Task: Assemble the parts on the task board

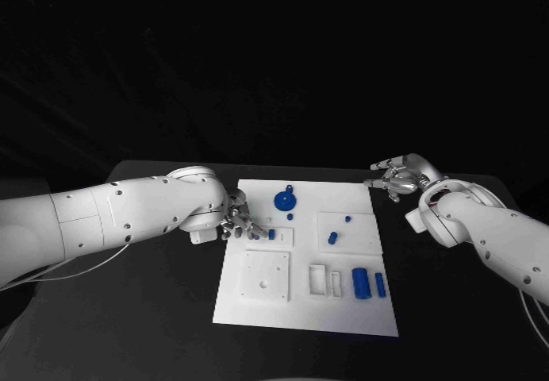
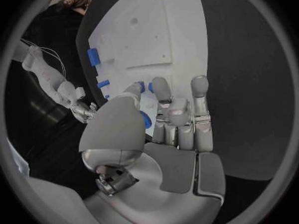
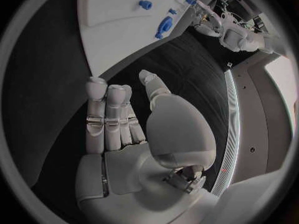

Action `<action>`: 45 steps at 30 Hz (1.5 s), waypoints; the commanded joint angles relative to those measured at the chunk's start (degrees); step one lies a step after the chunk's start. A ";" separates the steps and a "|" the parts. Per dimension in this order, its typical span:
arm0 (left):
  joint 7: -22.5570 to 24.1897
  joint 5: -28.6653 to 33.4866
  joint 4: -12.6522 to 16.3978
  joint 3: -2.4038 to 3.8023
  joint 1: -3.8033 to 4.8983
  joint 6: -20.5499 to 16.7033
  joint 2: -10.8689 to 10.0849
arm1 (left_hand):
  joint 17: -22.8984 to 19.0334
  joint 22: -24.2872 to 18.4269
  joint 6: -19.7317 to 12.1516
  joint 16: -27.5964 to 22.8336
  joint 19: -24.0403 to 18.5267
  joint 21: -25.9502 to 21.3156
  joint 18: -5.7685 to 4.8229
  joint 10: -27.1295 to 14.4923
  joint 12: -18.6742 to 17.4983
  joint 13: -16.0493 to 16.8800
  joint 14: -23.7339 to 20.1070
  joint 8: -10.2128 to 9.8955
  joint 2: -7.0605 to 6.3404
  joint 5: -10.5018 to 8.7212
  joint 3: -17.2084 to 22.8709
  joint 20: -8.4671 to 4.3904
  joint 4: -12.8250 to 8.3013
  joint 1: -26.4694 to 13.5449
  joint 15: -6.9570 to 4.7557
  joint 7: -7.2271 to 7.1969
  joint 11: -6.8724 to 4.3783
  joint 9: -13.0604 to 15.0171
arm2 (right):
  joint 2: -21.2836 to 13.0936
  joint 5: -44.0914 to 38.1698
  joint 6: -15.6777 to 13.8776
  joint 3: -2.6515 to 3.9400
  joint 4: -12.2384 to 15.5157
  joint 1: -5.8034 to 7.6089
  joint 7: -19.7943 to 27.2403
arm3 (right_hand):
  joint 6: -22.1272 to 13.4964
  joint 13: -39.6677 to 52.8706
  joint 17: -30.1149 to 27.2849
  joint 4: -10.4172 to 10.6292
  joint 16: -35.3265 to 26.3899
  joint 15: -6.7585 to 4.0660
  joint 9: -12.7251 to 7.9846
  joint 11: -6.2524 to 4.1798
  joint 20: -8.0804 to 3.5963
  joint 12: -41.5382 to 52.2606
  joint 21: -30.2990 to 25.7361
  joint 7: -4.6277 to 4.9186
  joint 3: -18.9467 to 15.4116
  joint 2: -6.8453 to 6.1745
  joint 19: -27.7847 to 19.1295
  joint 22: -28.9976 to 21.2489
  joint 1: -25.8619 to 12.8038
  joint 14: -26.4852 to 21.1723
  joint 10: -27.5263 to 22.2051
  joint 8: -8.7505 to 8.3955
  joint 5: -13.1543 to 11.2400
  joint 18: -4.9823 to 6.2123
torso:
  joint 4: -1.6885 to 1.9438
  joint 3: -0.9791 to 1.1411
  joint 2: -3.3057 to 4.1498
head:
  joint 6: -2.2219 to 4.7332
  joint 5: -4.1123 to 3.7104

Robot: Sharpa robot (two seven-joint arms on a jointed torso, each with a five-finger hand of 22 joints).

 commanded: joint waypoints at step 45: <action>-0.05 -1.10 -0.66 -0.20 -0.82 -0.50 0.99 | 0.03 0.97 -0.64 -0.29 0.06 -0.28 -1.22 2.37 -0.77 0.56 -0.30 1.44 7.78 18.63 -1.71 -1.16 -10.34 0.70 -0.46 -0.57 -0.01 0.36 | -0.18 -0.02 0.75 0.02 0.19 -0.19 0.49 | -0.45 -0.06 -0.06 0.30 -0.35 -0.19 -0.05 -0.17 -0.03 0.14 -0.15 0.07 -0.10 0.14 0.48 3.14 -0.59 -0.27 0.02 -0.30 0.37 0.75 | -0.01 0.02 0.02 | -0.06 -0.17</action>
